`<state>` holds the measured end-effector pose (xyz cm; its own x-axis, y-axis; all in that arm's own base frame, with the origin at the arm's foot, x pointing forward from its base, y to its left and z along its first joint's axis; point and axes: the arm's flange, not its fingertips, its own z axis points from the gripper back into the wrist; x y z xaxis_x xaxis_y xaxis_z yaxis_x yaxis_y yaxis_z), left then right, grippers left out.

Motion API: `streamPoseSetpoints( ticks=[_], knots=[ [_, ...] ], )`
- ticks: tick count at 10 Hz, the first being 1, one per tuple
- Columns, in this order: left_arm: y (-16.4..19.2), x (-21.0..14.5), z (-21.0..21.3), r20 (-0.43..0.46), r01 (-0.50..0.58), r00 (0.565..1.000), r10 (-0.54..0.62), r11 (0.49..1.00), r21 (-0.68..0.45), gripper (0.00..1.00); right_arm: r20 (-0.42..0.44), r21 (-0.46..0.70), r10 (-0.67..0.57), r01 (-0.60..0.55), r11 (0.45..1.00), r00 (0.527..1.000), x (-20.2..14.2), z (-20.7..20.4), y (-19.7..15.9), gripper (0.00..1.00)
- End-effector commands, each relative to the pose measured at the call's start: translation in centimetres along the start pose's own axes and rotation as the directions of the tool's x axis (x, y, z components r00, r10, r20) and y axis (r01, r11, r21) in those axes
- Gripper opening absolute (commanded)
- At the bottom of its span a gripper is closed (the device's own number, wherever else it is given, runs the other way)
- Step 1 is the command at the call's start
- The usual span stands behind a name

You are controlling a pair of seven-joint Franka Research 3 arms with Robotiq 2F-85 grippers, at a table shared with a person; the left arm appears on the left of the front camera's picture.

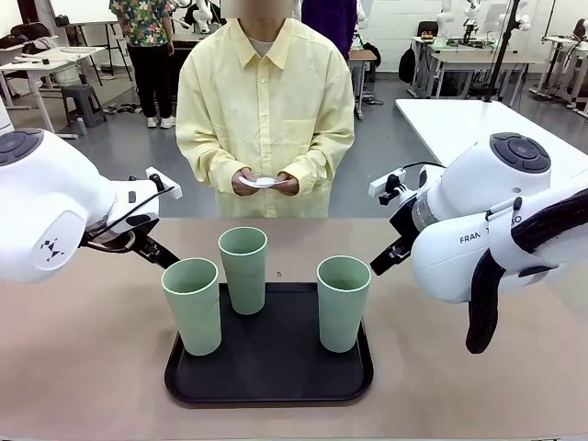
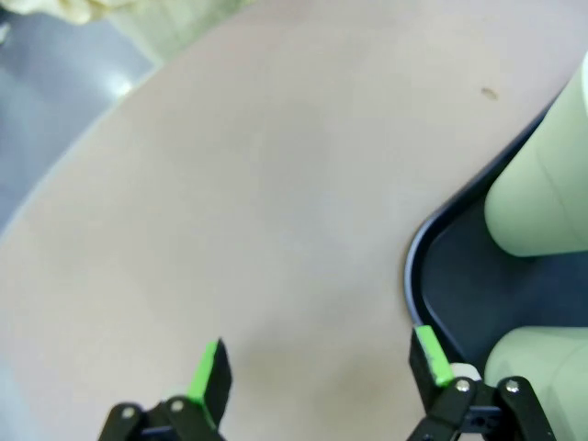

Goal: Place coasters on the table and set cups on them.
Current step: Pick up one Reusable plastic cup and place it on a coaster set by the human.

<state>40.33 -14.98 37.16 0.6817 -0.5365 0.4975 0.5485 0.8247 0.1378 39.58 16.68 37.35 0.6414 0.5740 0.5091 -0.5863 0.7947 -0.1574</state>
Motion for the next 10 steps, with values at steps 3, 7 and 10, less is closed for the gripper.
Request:
streamPoseSetpoints(
  ticks=[3,7,10],
  knots=[
    [1.8,2.0,7.9,0.032,0.058,0.998,-0.063,0.989,0.136,1.0,-0.012,-0.105,-0.019,0.018,0.994,1.0,3.4,6.8,0.3,1.0],
    [-0.3,-0.9,14.3,-0.123,0.047,0.991,-0.06,0.993,-0.107,1.0,-0.254,-0.065,-0.101,0.087,0.994,0.962,0.5,14.4,2.8,1.0],
    [-3.7,-4.2,17.0,-0.203,-0.001,0.979,-0.009,0.999,-0.05,1.0,-0.306,-0.14,-0.09,0.048,0.989,0.948,-3.5,15.9,4.9,1.0]
  ],
)
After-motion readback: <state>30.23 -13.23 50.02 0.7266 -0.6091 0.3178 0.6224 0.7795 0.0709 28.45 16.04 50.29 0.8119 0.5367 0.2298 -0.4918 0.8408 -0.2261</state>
